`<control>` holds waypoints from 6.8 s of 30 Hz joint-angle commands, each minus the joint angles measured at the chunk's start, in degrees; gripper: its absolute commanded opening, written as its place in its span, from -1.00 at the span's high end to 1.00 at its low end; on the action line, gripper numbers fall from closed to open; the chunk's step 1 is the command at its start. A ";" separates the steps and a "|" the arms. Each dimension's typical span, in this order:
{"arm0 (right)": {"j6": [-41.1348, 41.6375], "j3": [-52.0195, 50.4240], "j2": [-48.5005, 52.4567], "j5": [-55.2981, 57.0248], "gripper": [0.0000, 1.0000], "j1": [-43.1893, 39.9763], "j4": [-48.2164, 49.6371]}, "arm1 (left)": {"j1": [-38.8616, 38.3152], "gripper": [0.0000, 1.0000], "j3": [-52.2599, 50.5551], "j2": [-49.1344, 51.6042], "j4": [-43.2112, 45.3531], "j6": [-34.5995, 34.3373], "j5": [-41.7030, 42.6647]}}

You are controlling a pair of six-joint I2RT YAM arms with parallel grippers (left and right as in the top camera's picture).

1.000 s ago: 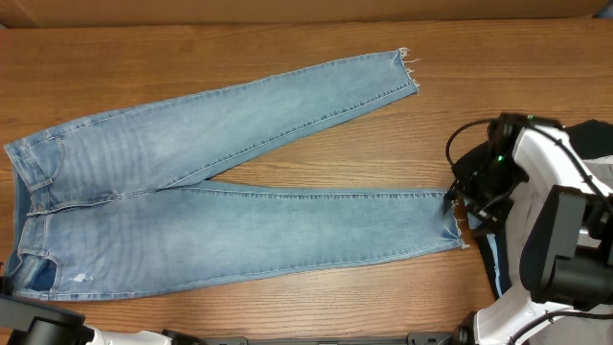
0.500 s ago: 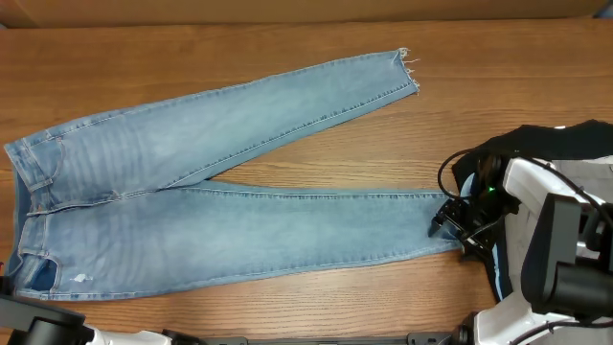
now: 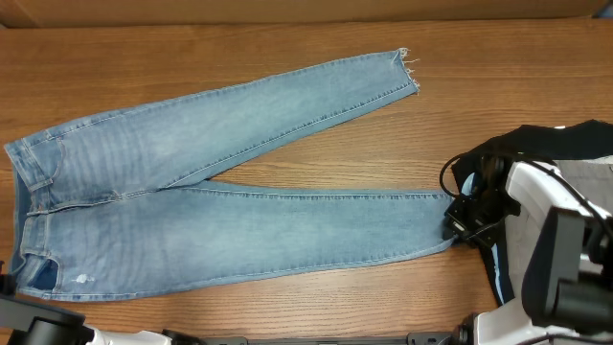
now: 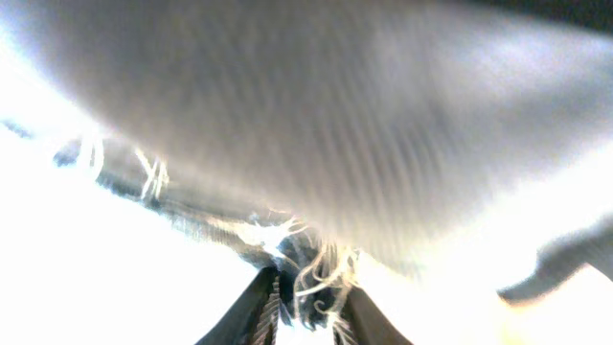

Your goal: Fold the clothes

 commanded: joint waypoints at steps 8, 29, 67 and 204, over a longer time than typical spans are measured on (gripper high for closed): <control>-0.33 10.60 -13.70 2.43 0.74 0.15 -5.64 | 0.22 0.92 1.38 -2.12 -1.11 0.09 5.31; 6.32 -15.91 -12.96 -0.94 0.06 -3.67 12.22 | 0.20 0.89 1.38 -2.12 -0.66 0.07 6.69; -0.42 5.05 -19.26 -0.39 0.92 -4.09 -2.03 | 0.20 0.92 1.38 -3.54 -1.11 0.74 9.18; -4.48 51.69 -6.75 -3.06 0.92 -1.86 -19.50 | -7.58 0.92 1.33 -18.49 -4.59 -2.78 -5.40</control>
